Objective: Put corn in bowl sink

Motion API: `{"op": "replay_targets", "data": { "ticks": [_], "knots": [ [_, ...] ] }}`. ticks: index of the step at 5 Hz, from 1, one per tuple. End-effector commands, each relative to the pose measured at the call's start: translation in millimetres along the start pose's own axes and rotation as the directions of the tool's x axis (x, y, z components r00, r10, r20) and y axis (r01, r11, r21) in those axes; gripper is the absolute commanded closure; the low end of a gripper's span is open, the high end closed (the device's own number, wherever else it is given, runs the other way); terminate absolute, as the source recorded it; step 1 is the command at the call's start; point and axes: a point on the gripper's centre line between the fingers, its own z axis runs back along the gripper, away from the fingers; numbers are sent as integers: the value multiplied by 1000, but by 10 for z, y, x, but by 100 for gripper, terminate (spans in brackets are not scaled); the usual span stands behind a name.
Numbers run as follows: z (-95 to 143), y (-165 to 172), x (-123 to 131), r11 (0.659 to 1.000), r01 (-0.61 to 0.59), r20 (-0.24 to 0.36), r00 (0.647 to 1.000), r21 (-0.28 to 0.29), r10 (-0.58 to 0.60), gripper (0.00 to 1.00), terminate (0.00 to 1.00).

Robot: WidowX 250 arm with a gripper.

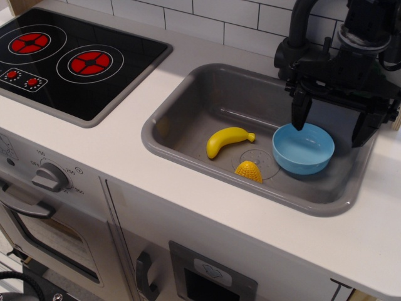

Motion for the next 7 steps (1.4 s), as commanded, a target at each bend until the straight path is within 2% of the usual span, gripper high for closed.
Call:
{"op": "replay_targets", "data": {
  "ticks": [1,2,3,5,6,7],
  "knots": [
    [0,0,0,1000,0,0,1000,0,0,0,0],
    [-37,342,-118,1000,1,94,996,3,-1,0,0],
    [-122,536,-160,997,58,84,995,-43,-54,0,0],
    [-393,570,-159,998,57,56,997,-26,-56,0,0],
    [-535,571,-179,997,71,0,997,-38,-71,0,0],
    [-616,626,-174,998,66,17,998,0,-66,0,0]
  ]
}}
